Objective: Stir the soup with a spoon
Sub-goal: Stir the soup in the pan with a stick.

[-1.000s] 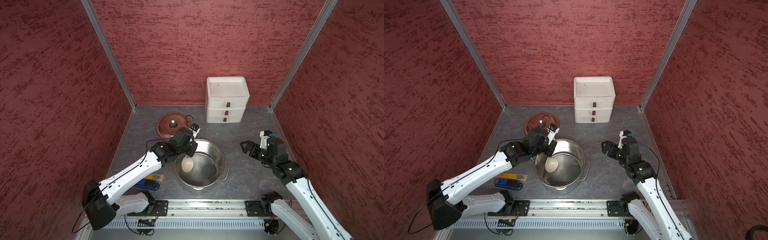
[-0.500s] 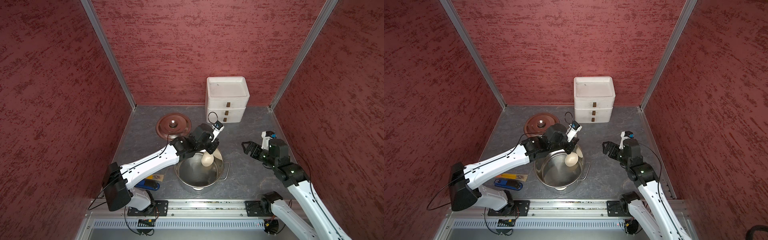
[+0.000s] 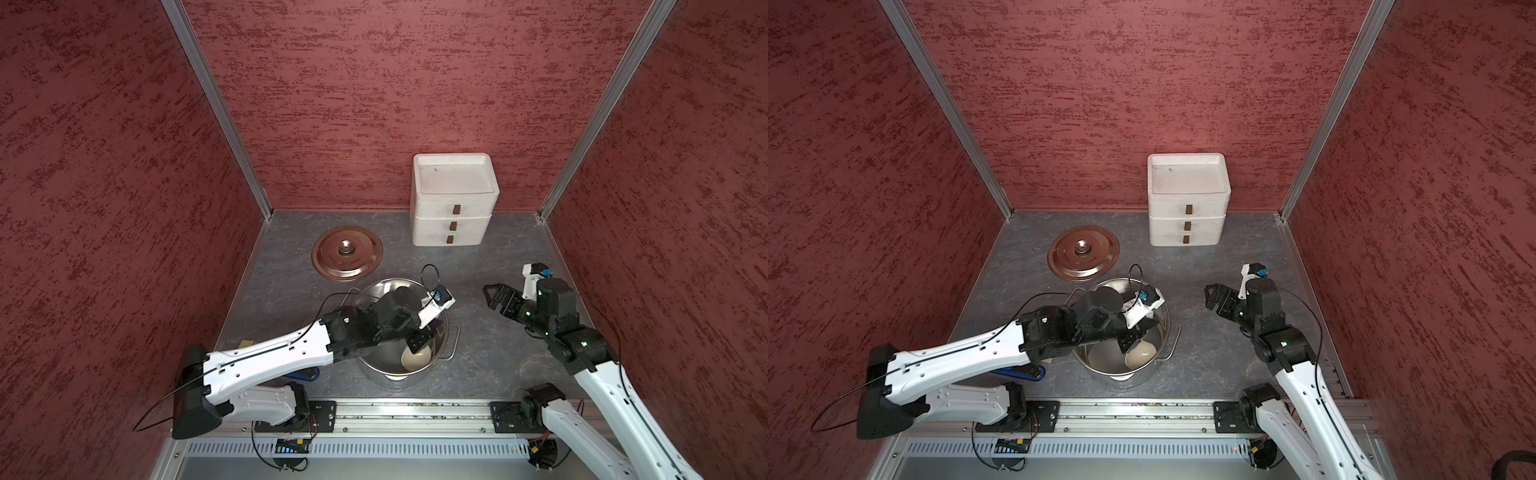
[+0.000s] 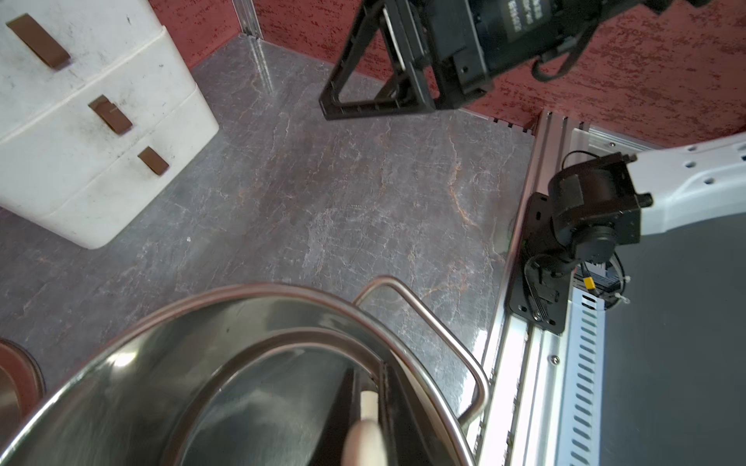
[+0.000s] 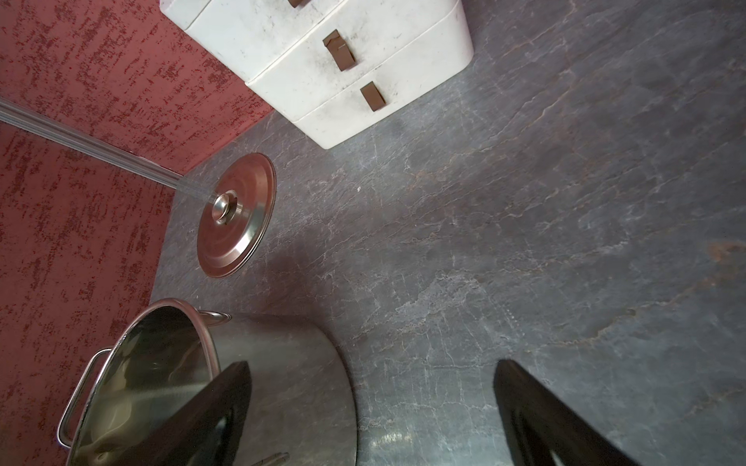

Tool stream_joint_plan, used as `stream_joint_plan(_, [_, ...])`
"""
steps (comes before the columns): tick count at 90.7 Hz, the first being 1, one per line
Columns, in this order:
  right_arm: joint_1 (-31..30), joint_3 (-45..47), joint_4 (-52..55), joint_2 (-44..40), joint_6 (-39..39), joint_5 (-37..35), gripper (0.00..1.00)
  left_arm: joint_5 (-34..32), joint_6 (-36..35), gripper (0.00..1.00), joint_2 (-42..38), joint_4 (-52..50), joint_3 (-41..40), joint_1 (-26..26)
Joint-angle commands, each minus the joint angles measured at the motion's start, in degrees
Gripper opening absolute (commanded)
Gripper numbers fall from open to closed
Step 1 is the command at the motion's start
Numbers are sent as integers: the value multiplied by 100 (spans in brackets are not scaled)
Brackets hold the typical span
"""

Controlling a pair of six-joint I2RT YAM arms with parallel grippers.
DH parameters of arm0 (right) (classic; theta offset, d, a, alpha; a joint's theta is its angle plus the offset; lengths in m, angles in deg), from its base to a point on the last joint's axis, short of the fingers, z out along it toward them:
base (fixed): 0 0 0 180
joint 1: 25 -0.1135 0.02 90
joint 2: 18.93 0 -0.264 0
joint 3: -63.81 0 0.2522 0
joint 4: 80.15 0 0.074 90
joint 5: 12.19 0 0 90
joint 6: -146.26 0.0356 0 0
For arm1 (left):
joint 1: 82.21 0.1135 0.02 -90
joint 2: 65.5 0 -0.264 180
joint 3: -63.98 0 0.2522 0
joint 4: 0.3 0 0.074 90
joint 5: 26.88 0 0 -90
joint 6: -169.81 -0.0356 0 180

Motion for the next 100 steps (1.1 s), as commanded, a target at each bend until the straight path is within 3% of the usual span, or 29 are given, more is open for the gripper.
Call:
stream_joint_plan(1, [-20, 36, -164, 32, 6, -3, 99, -257, 457, 0, -393, -376, -337, -207])
stream_joint_plan(24, [-25, -6, -254, 185, -41, 48, 98, -943, 1069, 0, -1320, -1115, -965, -250])
stream_joint_plan(50, [-25, -172, -339, 414, -115, 121, 99, -746, 1007, 0, -2031, -1145, -1233, 1245])
stream_joint_plan(77, [-19, -160, -275, 350, -121, 83, 98, -852, 747, 0, -1142, -678, -584, 2208])
stream_joint_plan(100, [-24, -131, -143, 183, -113, -5, 98, -446, 360, 0, 155, 11, 270, 2208])
